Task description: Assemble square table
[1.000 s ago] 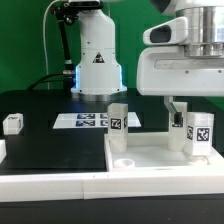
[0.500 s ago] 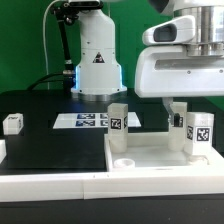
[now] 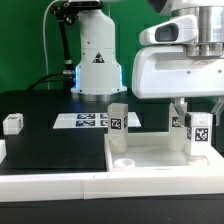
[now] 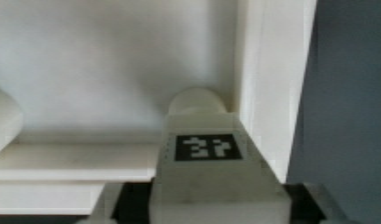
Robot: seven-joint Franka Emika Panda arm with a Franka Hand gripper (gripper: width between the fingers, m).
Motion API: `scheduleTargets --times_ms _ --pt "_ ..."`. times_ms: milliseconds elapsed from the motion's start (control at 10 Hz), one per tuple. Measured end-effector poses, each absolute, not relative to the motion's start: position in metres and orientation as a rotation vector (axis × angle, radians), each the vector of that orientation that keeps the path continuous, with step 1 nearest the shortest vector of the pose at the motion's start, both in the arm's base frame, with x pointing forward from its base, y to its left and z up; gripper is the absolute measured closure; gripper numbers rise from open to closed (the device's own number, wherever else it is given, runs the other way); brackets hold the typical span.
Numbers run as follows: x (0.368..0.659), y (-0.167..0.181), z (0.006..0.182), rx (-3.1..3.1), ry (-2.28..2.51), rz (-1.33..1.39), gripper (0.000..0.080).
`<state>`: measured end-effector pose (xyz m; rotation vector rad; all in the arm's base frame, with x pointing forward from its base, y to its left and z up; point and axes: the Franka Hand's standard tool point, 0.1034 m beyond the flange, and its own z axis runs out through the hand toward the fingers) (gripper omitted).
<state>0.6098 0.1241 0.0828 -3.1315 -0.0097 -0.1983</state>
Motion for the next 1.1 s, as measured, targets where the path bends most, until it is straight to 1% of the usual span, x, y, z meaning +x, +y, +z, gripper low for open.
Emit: scheduleTargets --times_ms 400,500,600,700,1100 --pt "0.6098 0.1239 0.0828 -3.119 0.117 -0.196 0.0509" --pt "0.6101 0.123 0.0828 -3.084 0.322 -0.19 0.0509" --pt "0.6102 0.1226 0.0828 -3.067 0.411 -0.187 0.0509" --pt "0.6101 0.1231 0.0828 -3.013 0.616 -0.177 0.0509" --pt "0.6096 0.1248 0.0822 -2.822 1.16 -0.152 0.0508"
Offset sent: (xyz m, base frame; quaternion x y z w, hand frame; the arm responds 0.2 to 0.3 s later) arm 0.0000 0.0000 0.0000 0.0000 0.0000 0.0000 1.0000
